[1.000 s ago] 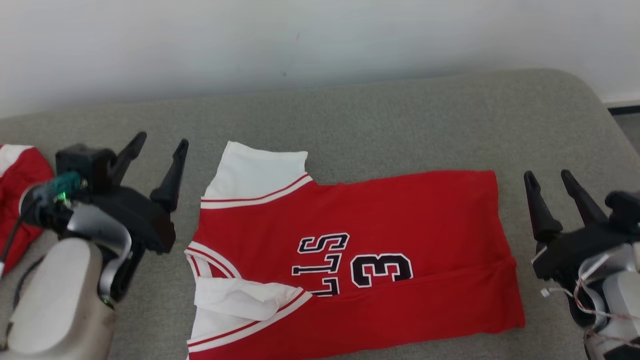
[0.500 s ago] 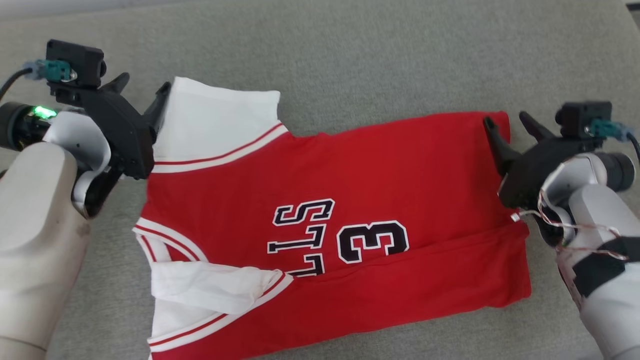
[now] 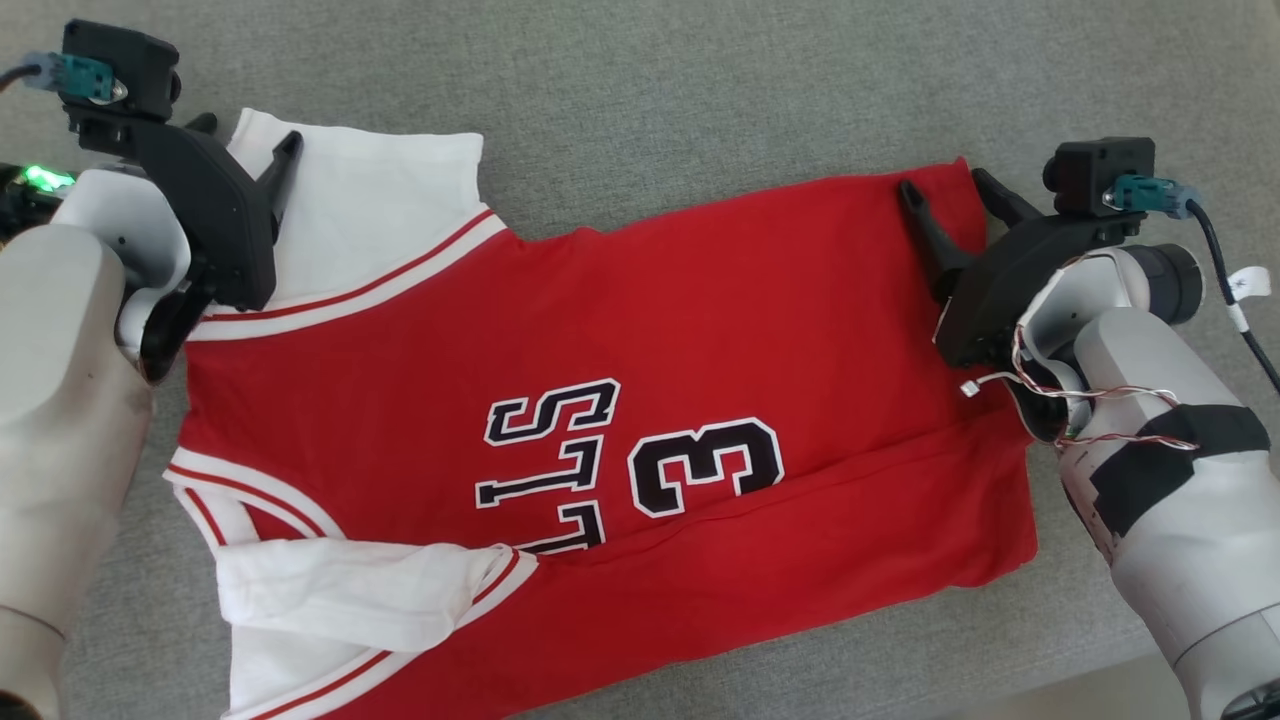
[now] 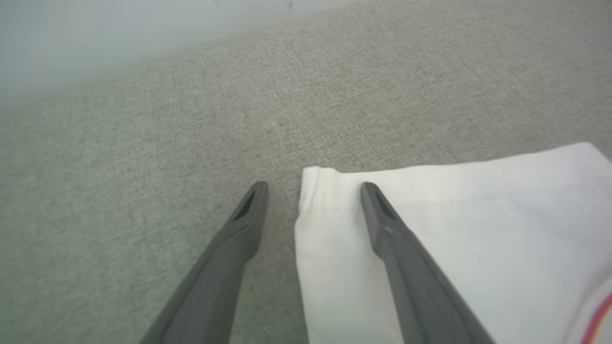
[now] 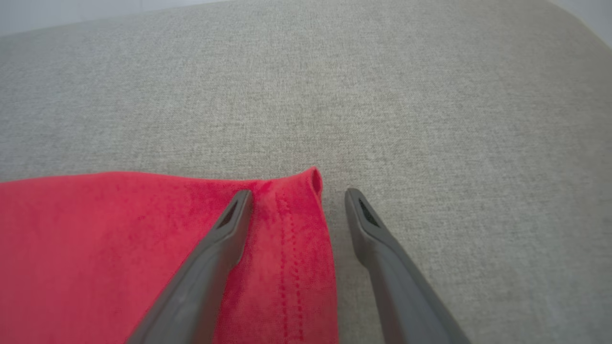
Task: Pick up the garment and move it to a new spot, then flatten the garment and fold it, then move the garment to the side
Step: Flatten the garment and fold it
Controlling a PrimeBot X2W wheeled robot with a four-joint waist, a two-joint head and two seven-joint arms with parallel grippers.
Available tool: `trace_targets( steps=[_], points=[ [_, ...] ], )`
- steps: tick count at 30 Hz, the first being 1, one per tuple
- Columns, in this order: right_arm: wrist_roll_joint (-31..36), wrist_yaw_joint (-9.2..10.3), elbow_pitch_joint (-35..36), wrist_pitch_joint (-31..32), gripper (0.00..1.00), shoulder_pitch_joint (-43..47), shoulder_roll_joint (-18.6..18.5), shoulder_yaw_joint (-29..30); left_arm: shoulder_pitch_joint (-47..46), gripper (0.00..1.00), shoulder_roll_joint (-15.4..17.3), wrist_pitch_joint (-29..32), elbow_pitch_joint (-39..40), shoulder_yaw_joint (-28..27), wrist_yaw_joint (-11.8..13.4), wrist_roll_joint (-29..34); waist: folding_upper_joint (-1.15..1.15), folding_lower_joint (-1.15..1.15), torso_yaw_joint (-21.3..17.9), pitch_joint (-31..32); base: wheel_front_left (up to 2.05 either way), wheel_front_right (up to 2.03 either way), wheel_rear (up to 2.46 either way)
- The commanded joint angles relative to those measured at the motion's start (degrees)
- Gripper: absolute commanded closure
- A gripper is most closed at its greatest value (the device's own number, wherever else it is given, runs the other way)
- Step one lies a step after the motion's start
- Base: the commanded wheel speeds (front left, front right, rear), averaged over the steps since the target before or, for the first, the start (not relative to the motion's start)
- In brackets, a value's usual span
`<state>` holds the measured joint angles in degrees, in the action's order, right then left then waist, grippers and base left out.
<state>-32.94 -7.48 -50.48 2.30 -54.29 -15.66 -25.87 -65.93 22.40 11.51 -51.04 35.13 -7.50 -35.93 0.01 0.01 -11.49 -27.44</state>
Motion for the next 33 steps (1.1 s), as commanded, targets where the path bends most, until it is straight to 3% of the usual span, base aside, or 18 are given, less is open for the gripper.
trace_targets(
  steps=[1,2,3,4,5,6,15,24,33],
  points=[
    [-1.29,-0.04,-0.50,-0.61,0.00,-0.75,0.72,-0.88,-0.83,0.00,0.05,-0.27,-1.09,0.92,0.10,-0.99,-0.01,-0.01,-0.74,-0.62,0.00,0.00,0.00],
    [-1.65,-0.04,-0.87,-0.73,0.00,-1.12,0.78,-1.37,-1.00,0.08,0.06,-0.11,-1.52,1.61,0.10,-1.20,-0.01,-0.01,-0.83,-0.65,0.00,0.00,0.00],
    [-1.88,-0.04,-1.24,-0.83,0.04,-1.59,0.93,-1.89,-1.18,0.69,0.11,0.14,-1.94,2.30,0.10,-1.48,-0.01,-0.01,-0.91,-0.69,0.00,0.00,0.00],
    [-2.28,-0.04,-1.57,-1.11,0.38,-2.05,1.22,-2.36,-1.34,1.00,0.17,0.13,-2.17,2.99,0.10,-1.50,-0.01,-0.01,-0.94,-0.74,0.00,0.00,0.00],
    [-2.68,-0.04,-2.00,-1.13,0.57,-2.33,1.45,-2.81,-1.41,1.00,0.25,-0.06,-2.38,3.59,0.10,-1.69,-0.01,-0.01,-0.92,-0.77,0.00,0.00,0.00],
    [-3.01,-0.04,-2.52,-1.23,1.00,-2.66,1.53,-3.24,-1.50,1.00,0.31,-0.17,-2.67,4.03,0.11,-2.19,-0.01,-0.01,-0.84,-0.80,0.00,0.00,0.00],
    [-4.51,-0.04,-6.67,-6.19,1.00,-4.29,0.05,-5.21,-1.75,1.00,-0.48,-7.74,-0.66,5.46,0.11,-7.96,-0.01,-0.01,1.47,1.08,0.00,0.00,0.00],
    [-5.46,-0.04,-7.17,-11.95,1.00,-0.18,-2.43,-9.07,3.72,1.00,-0.40,-15.34,5.73,8.91,0.10,-12.28,-0.01,-0.01,4.38,6.48,0.00,0.00,0.00],
    [-6.08,-0.04,-6.48,-16.84,1.00,4.36,-4.96,-13.06,11.82,1.00,2.22,-22.18,15.09,10.20,0.12,-15.35,-0.01,-0.01,6.68,10.11,0.00,0.00,0.00]
  ],
)
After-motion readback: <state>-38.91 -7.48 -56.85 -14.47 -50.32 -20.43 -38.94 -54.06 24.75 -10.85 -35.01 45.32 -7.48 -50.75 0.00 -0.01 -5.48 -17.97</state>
